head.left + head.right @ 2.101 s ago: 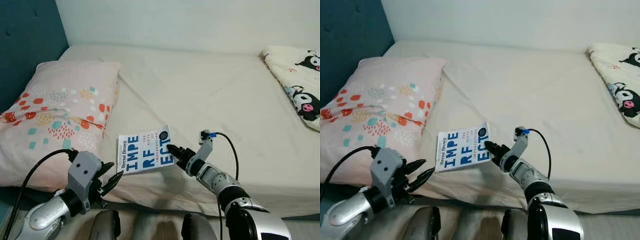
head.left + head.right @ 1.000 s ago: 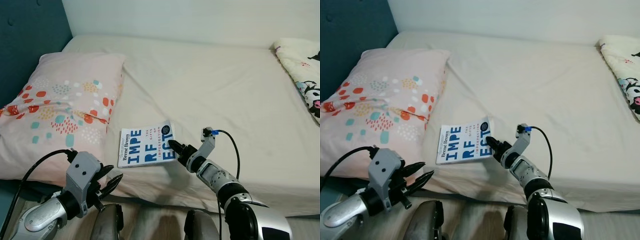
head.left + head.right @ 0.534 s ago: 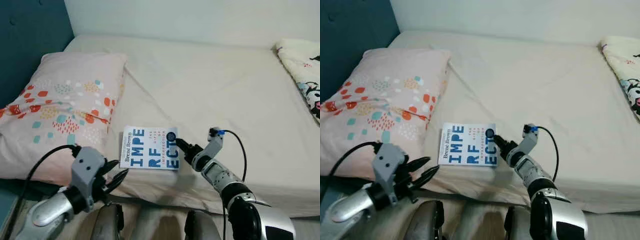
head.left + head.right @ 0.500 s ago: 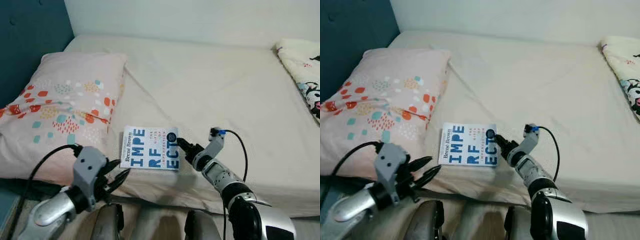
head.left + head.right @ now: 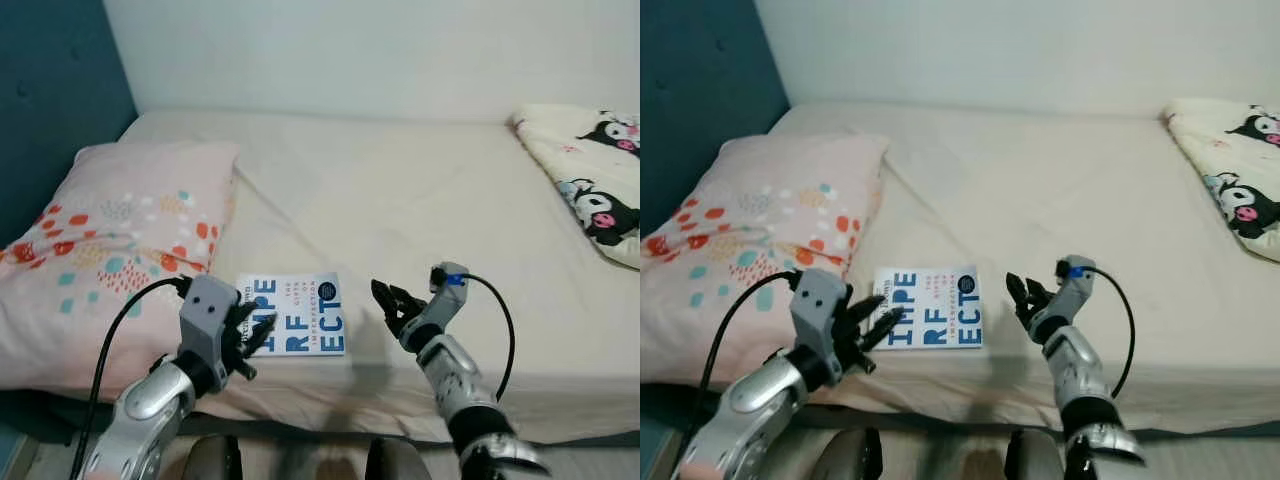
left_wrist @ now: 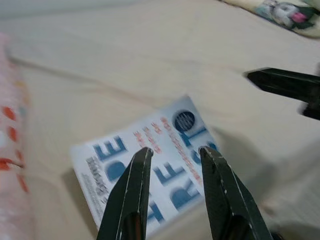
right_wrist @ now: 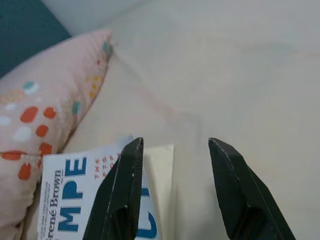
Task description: Clean up the room
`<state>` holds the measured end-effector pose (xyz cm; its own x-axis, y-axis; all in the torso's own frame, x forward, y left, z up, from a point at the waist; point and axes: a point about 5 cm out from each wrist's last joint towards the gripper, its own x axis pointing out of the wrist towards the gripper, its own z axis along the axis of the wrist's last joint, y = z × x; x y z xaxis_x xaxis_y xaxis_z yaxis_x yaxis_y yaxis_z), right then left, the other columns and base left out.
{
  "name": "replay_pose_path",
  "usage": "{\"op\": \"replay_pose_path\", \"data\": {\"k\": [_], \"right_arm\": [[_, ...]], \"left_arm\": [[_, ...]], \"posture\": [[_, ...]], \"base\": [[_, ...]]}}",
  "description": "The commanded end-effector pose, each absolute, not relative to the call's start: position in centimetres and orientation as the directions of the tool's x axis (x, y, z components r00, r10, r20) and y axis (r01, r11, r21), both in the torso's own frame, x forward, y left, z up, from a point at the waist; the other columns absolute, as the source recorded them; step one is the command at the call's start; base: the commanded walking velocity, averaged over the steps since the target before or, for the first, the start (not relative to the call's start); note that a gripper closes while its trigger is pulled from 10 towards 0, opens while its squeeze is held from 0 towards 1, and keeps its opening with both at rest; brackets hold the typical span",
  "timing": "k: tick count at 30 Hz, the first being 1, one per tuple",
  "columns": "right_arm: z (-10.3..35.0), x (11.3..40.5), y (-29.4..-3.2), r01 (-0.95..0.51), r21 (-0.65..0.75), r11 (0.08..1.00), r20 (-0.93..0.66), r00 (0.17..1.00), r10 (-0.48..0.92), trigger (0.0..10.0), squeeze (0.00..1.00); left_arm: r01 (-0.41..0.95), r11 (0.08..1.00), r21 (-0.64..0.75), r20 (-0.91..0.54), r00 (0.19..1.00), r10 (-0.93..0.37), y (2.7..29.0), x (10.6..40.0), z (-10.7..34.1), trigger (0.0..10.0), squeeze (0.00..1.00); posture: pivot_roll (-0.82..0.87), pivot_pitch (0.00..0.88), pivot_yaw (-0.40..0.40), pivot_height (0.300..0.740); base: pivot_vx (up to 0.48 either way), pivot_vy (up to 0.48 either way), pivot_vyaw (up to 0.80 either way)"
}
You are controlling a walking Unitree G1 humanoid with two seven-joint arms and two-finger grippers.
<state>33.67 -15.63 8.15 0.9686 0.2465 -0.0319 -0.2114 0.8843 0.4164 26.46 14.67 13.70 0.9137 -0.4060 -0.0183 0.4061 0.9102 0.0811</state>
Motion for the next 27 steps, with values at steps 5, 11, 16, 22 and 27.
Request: {"op": "replay_pose_path", "data": {"k": [5,11,16,22,27], "right_arm": [[10.7,32.0,-13.8,-0.186,0.339,0.922,0.104,0.982,0.159,10.0,0.0],[10.6,31.7,-12.3,-0.218,0.254,0.942,0.122,0.974,0.193,10.0,0.0],[10.9,31.2,-11.8,-0.232,0.246,0.941,0.113,0.971,0.21,10.0,0.0],[11.1,30.7,-11.6,-0.229,0.236,0.944,0.093,0.973,0.213,10.0,0.0],[11.1,30.9,-11.7,-0.226,0.226,0.947,0.09,0.973,0.211,10.0,0.0]], "left_arm": [[0.095,0.991,0.091,-0.049,0.995,-0.09,17.0,28.2,12.0,10.0,0.0],[0.06,0.995,0.084,-0.03,0.998,-0.058,16.7,28.7,12.3,10.0,0.0],[0.057,0.994,0.098,-0.024,0.998,-0.055,16.4,28.4,12.2,10.0,0.0],[0.033,0.995,0.098,-0.012,0.999,-0.031,16.3,28.4,12.1,10.0,0.0],[-0.001,0.996,0.089,-0.006,1.0,0.001,16.9,28.5,12.2,10.0,0.0]], "posture": [[0.07,0.027,-0.063,0.596],[0.08,0.026,-0.072,0.62],[0.09,0.027,-0.081,0.644],[0.1,0.016,-0.088,0.668],[0.1,0.0,-0.093,0.688]], "base": [[0.0,0.0,0.0],[0.0,0.0,0.0],[0.0,0.0,0.0],[0.0,0.0,0.0],[0.0,0.0,0.0]]}}
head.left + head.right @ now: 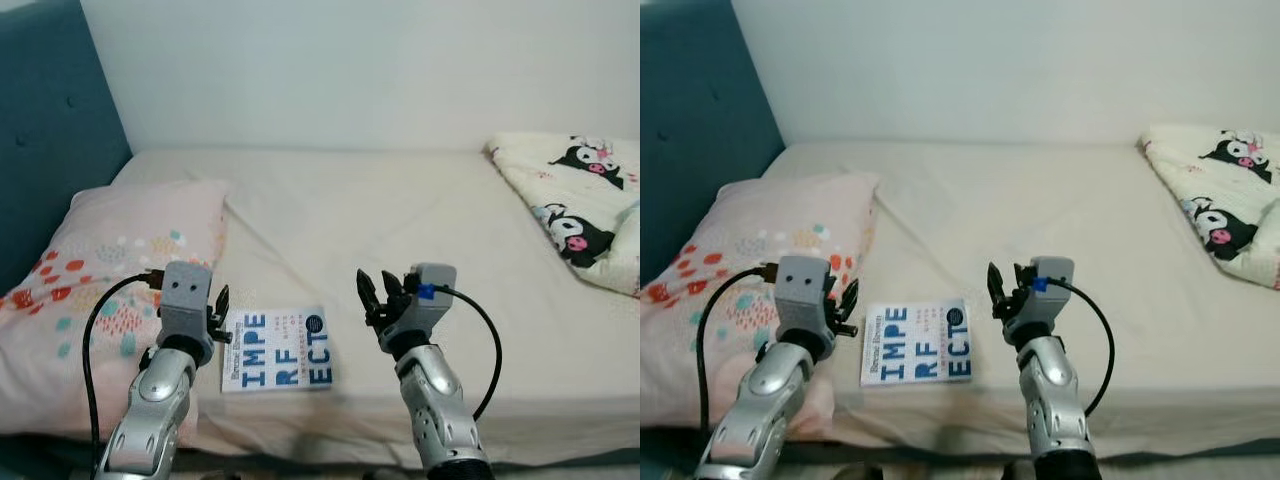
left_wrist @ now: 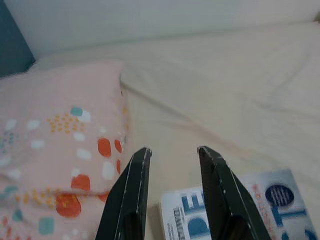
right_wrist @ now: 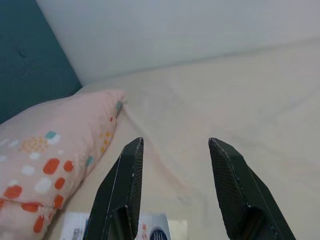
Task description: Clean up the room
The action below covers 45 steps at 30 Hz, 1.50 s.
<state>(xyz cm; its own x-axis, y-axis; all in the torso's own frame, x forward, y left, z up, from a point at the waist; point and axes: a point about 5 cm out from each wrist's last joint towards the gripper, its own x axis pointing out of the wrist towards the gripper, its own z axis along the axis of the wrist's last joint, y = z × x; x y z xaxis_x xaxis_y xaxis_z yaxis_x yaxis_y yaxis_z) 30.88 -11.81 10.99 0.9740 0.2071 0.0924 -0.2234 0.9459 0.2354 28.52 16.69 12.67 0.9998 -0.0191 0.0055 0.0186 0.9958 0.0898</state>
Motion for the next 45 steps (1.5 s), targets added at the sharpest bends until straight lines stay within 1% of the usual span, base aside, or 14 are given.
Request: {"op": "replay_pose_path", "data": {"k": [1,3,9,11,18,23,30,31,32,34,37,39,42,45], "right_arm": [[11.2,31.0,-11.7,-0.227,0.226,0.947,0.089,0.973,0.212,10.0,0.0],[11.1,31.0,-11.7,-0.227,0.226,0.947,0.087,0.973,0.213,10.0,0.0],[11.3,31.0,-12.0,-0.237,0.217,0.947,0.073,0.971,0.226,10.0,0.0],[11.4,31.0,-11.9,-0.241,0.214,0.947,0.073,0.97,0.231,10.0,0.0],[11.5,31.4,-12.1,-0.248,0.207,0.946,0.073,0.969,0.238,10.0,0.0],[10.8,31.8,-12.3,-0.221,0.221,0.95,0.033,0.975,0.219,10.0,0.0],[9.9,32.2,-12.9,-0.185,0.156,0.97,-0.03,0.981,0.191,10.0,0.0],[8.8,32.0,-13.0,-0.197,0.123,0.973,-0.084,0.975,0.208,10.0,0.0],[8.4,31.9,-12.9,-0.201,0.116,0.973,-0.099,0.972,0.213,10.0,0.0],[7.2,31.7,-13.3,-0.175,0.121,0.977,-0.151,0.97,0.192,10.0,0.0],[5.5,31.1,-14.3,-0.129,0.111,0.985,-0.218,0.964,0.151,10.0,0.0],[5.1,30.9,-14.7,-0.116,0.108,0.987,-0.231,0.963,0.138,10.0,0.0],[4.5,30.6,-14.9,-0.101,0.071,0.992,-0.252,0.961,0.116,10.0,0.0],[4.4,30.5,-14.9,-0.099,0.045,0.994,-0.243,0.964,0.107,10.0,0.0]], "left_arm": [[-0.011,0.997,0.078,-0.005,1.0,0.011,17.0,28.6,12.2,10.0,0.0],[-0.016,0.997,0.07,-0.006,1.0,0.017,17.1,28.6,12.2,10.0,0.0],[-0.02,0.997,0.071,0.011,1.0,0.019,16.9,29.2,12.4,10.0,0.0],[-0.02,0.998,0.065,0.019,1.0,0.019,16.9,29.2,12.5,10.0,0.0],[-0.016,0.999,0.05,0.027,1.0,0.015,16.9,29.0,12.6,10.0,0.0],[-0.02,0.999,0.042,0.022,1.0,0.02,17.0,28.9,12.3,10.0,0.0],[-0.032,0.999,0.026,-0.008,0.999,0.033,17.4,29.1,11.4,10.0,0.0],[0.002,0.999,0.044,-0.044,0.999,0.0,17.2,29.1,10.8,10.0,0.0],[0.014,0.999,0.05,-0.059,0.998,-0.011,17.2,29.0,10.5,10.0,0.0],[0.043,0.996,0.074,-0.084,0.996,-0.037,16.9,29.1,9.8,10.0,0.0],[0.058,0.997,0.058,-0.125,0.991,-0.05,16.2,29.2,8.7,10.0,0.0],[0.06,0.996,0.061,-0.132,0.99,-0.051,16.1,29.2,8.5,10.0,0.0],[0.052,0.998,0.037,-0.143,0.989,-0.046,16.3,29.1,8.1,10.0,0.0],[0.068,0.996,0.052,-0.146,0.987,-0.06,16.4,29.3,7.8,10.0,0.0]], "posture": [[0.1,0.0,-0.09,0.692],[0.09,0.0,-0.089,0.697],[0.1,0.0,-0.111,0.736],[0.1,0.0,-0.112,0.74],[0.1,0.0,-0.122,0.74],[0.11,0.0,-0.112,0.74],[0.12,0.0,-0.125,0.74],[0.12,0.0,-0.12,0.74],[0.12,0.0,-0.118,0.74],[0.12,0.0,-0.108,0.74],[0.15,0.0,-0.104,0.74],[0.15,0.0,-0.104,0.74],[0.12,0.0,-0.078,0.74],[0.12,0.0,-0.075,0.74]], "base": [[0.0,0.0,0.0],[0.0,0.0,0.0],[0.0,0.0,0.0],[0.0,0.0,0.0],[0.0,0.0,0.0],[0.0,0.0,0.0],[0.0,0.0,0.0],[0.0,0.0,0.0],[0.0,0.0,0.0],[0.0,0.0,0.0],[0.0,0.0,0.0],[0.0,0.0,0.0],[0.0,0.0,0.0],[0.0,0.0,0.0]]}}
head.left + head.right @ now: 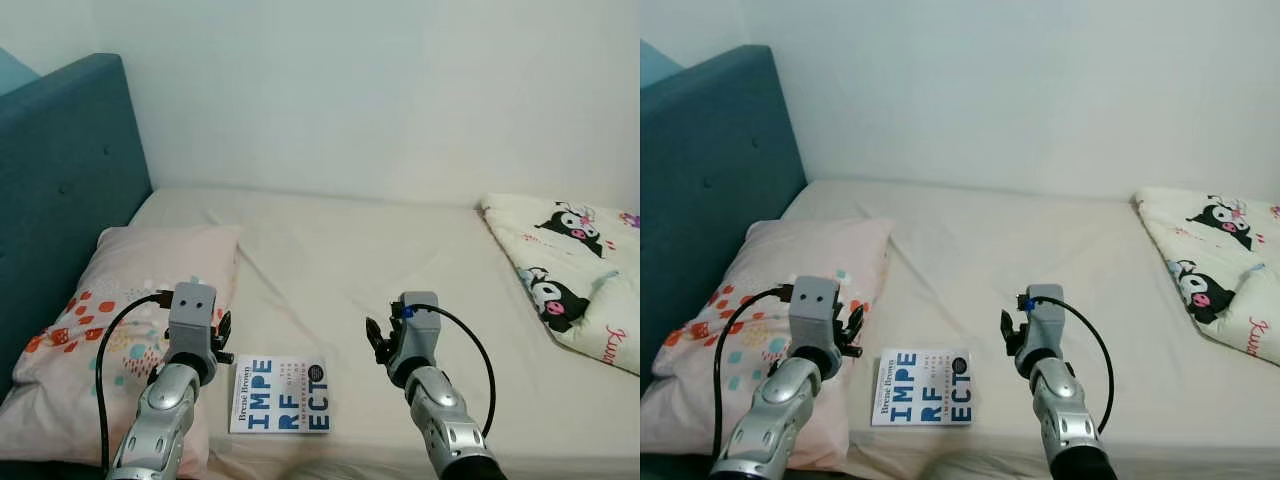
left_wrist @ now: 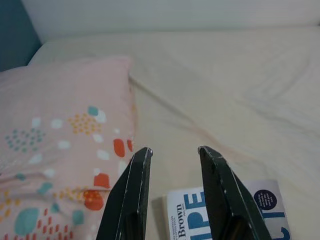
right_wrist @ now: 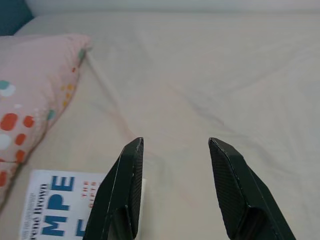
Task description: Clean up the room
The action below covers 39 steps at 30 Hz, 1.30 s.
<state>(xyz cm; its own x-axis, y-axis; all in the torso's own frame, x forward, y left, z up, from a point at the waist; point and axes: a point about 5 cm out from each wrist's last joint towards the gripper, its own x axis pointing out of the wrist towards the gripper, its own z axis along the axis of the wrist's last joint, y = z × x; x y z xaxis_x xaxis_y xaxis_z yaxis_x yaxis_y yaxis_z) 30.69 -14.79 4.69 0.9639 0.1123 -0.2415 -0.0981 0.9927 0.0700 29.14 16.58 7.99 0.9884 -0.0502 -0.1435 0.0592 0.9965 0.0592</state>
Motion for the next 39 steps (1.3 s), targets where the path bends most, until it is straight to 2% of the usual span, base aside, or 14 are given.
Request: {"op": "replay_pose_path", "data": {"k": [1,8,18,23,29,34,39], "right_arm": [[4.4,30.5,-15.0,-0.09,0.036,0.995,-0.242,0.965,0.096,10.0,0.0],[4.1,30.3,-15.9,-0.105,-0.011,0.994,-0.237,0.966,0.1,10.0,0.0],[3.8,29.4,-16.6,0.005,0.055,0.998,-0.235,0.972,0.008,10.0,0.0],[4.2,29.1,-16.5,0.052,0.077,0.996,-0.188,0.981,-0.037,10.0,0.0],[4.8,29.3,-16.2,0.001,0.05,0.999,-0.154,0.988,0.007,10.0,0.0],[4.6,29.2,-15.9,-0.024,0.031,0.999,-0.166,0.986,0.029,10.0,0.0],[4.6,28.8,-15.9,0.01,0.073,0.997,-0.171,0.985,0.003,10.0,0.0]], "left_arm": [[0.07,0.994,0.08,-0.138,0.989,-0.059,16.5,29.5,7.9,10.0,0.0],[0.044,0.996,0.08,-0.135,0.99,-0.033,17.1,30.2,8.2,10.0,0.0],[0.137,0.989,0.064,-0.149,0.981,-0.126,15.1,30.3,7.8,10.0,0.0],[0.085,0.995,0.059,-0.165,0.983,-0.074,16.8,29.9,7.3,10.0,0.0],[0.013,0.999,0.048,-0.154,0.988,-0.005,17.6,30.0,7.6,10.0,0.0],[0.004,0.999,0.04,-0.145,0.989,0.002,17.8,29.9,7.7,10.0,0.0],[0.043,0.998,0.045,-0.158,0.987,-0.035,17.1,30.1,7.7,10.0,0.0]], "posture": [[0.11,0.0,-0.071,0.74],[0.1,0.0,-0.042,0.74],[0.08,0.0,-0.027,0.74],[0.05,0.0,-0.011,0.74],[0.08,0.0,-0.015,0.74],[0.07,0.0,-0.007,0.74],[0.07,0.0,0.016,0.74]], "base": [[0.0,0.0,0.0],[0.0,0.0,0.0],[0.0,0.0,0.0],[0.0,0.0,0.0],[0.0,0.0,0.0],[0.0,0.0,0.0],[0.0,0.0,0.0]]}}
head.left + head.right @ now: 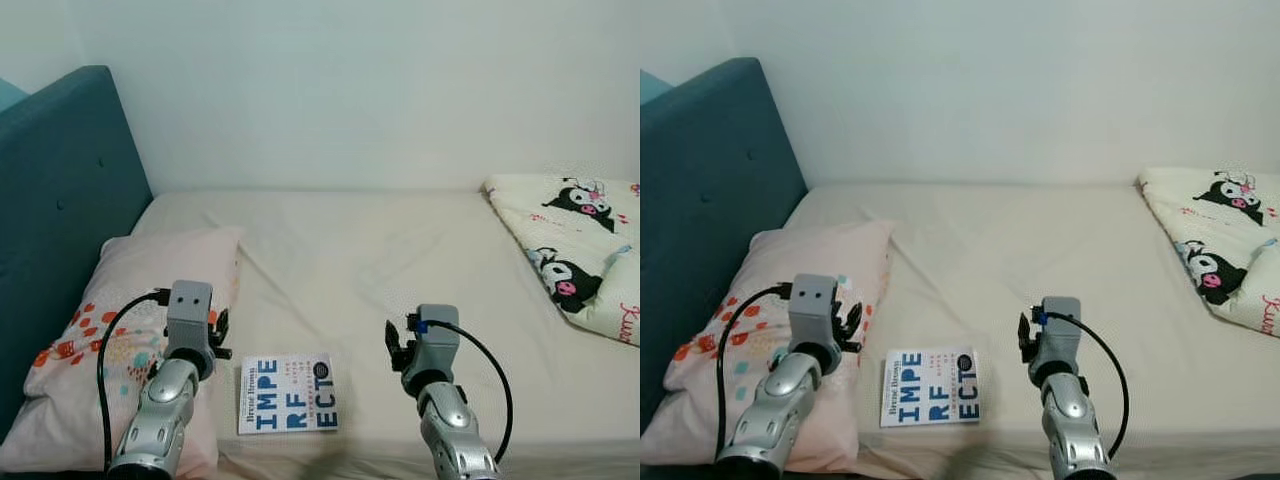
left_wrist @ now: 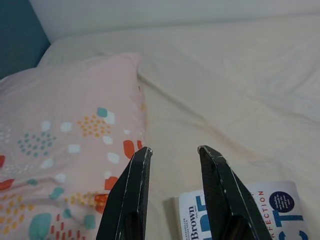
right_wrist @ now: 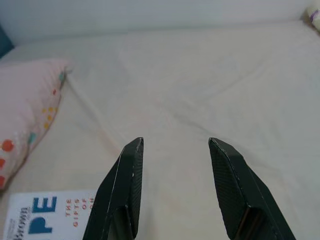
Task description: Clean up the room
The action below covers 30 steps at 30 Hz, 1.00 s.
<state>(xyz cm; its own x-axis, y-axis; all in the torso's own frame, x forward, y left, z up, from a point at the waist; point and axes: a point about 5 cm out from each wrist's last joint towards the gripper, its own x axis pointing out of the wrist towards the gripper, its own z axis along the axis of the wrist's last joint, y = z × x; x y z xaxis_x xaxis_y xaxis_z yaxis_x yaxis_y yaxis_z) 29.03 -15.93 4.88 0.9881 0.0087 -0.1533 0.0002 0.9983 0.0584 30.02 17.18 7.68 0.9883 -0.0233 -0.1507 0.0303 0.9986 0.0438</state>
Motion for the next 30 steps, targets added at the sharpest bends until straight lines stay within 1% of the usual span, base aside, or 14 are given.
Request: {"op": "replay_pose_path", "data": {"k": [1,4,9,11,18,22,30], "right_arm": [[4.5,28.8,-15.8,0.011,0.077,0.997,-0.178,0.984,0.002,10.0,0.0],[4.1,28.7,-15.8,0.025,0.079,0.997,-0.192,0.981,-0.01,10.0,0.0],[4.6,29.5,-15.6,0.012,0.077,0.997,-0.179,0.984,0.002,10.0,0.0],[5.2,29.8,-16.1,0.021,0.085,0.996,-0.164,0.986,-0.007,10.0,0.0],[5.2,29.6,-16.5,0.017,0.071,0.997,-0.169,0.986,-0.005,10.0,0.0],[5.0,29.4,-16.3,0.017,0.072,0.997,-0.174,0.985,-0.004,10.0,0.0],[4.7,29.0,-16.2,0.012,0.074,0.997,-0.186,0.983,0.002,10.0,0.0]], "left_arm": [[0.052,0.998,0.035,-0.153,0.987,-0.046,16.9,30.2,7.7,10.0,0.0],[0.055,0.998,0.044,-0.158,0.986,-0.048,16.4,30.4,7.8,10.0,0.0],[0.04,0.999,0.019,-0.146,0.989,-0.037,16.3,30.8,8.3,10.0,0.0],[0.048,0.999,0.017,-0.143,0.989,-0.046,16.0,30.5,8.2,10.0,0.0],[0.068,0.998,0.015,-0.152,0.986,-0.065,15.4,30.2,7.9,10.0,0.0],[0.079,0.997,0.018,-0.155,0.985,-0.075,15.2,30.1,7.8,10.0,0.0],[0.082,0.997,0.008,-0.16,0.984,-0.079,14.8,29.8,7.8,10.0,0.0]], "posture": [[0.07,0.0,0.019,0.74],[0.08,0.0,0.011,0.74],[0.08,0.0,0.016,0.74],[0.08,0.0,0.007,0.74],[0.07,0.0,0.005,0.74],[0.06,0.0,0.006,0.74],[0.06,0.0,0.0,0.74]], "base": [[0.0,0.0,0.0],[0.0,0.0,0.0],[0.0,0.0,0.0],[0.0,0.0,0.0],[0.0,0.0,0.0],[0.0,-0.274,0.0],[0.0,-0.393,0.0]]}}
